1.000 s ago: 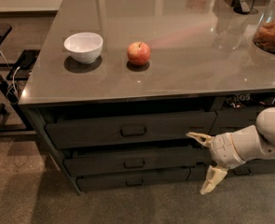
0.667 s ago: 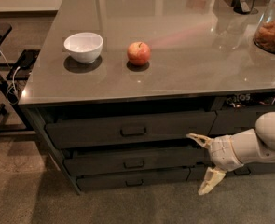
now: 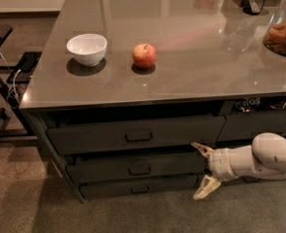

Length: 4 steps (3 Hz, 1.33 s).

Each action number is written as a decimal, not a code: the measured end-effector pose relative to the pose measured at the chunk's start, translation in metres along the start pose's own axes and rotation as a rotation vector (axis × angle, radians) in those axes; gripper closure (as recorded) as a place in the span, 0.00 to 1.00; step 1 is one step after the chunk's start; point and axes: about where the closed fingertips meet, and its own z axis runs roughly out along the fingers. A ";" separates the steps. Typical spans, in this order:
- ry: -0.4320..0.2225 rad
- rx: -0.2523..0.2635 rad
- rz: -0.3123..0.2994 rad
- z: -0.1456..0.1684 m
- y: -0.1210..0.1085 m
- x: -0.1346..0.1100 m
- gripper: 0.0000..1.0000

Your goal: Open middle drawer

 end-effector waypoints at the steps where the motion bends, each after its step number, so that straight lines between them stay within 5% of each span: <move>1: -0.060 0.022 0.025 0.035 -0.005 0.019 0.00; 4: -0.059 0.029 0.099 0.079 -0.010 0.035 0.00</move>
Offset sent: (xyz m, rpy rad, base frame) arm 0.0148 0.0075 -0.0275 0.0534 -0.0105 -0.0178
